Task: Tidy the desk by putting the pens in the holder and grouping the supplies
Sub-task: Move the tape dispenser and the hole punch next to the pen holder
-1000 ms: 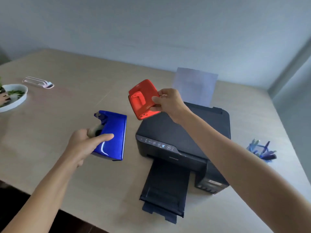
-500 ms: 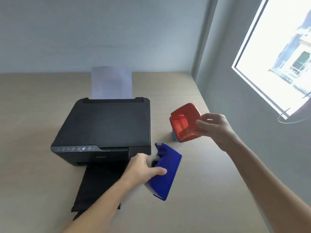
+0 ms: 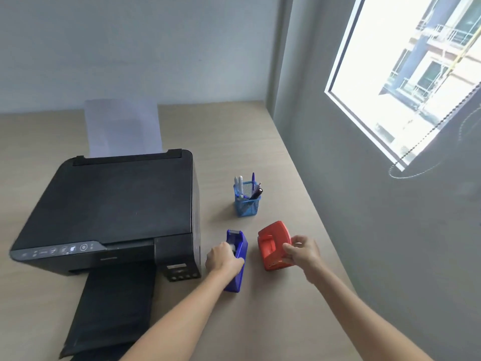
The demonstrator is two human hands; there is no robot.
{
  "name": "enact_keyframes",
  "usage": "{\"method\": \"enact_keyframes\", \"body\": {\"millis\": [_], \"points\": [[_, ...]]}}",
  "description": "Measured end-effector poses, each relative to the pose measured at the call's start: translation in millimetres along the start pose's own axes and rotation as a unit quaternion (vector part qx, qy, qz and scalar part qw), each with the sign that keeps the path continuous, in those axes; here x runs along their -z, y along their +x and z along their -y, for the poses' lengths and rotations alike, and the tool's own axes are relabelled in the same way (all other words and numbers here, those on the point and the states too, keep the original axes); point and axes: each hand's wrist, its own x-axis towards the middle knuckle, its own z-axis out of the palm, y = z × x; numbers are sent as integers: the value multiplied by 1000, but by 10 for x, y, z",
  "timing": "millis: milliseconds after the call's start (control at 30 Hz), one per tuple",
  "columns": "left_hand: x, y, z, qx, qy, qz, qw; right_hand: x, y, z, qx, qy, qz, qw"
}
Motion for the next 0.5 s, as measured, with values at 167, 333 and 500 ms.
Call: {"method": "enact_keyframes", "body": {"millis": [167,333,500], "points": [[-169,153,-163,35,0,-4,999,-193,147,-184,-5,-21,-13,1000],[-195,182,-260,56,-13,0,998,-222,175,-204,-1,-28,-28,999],[-192,213,-260,56,-23,12,998,-202,154,-214,1,-60,5,998]]}}
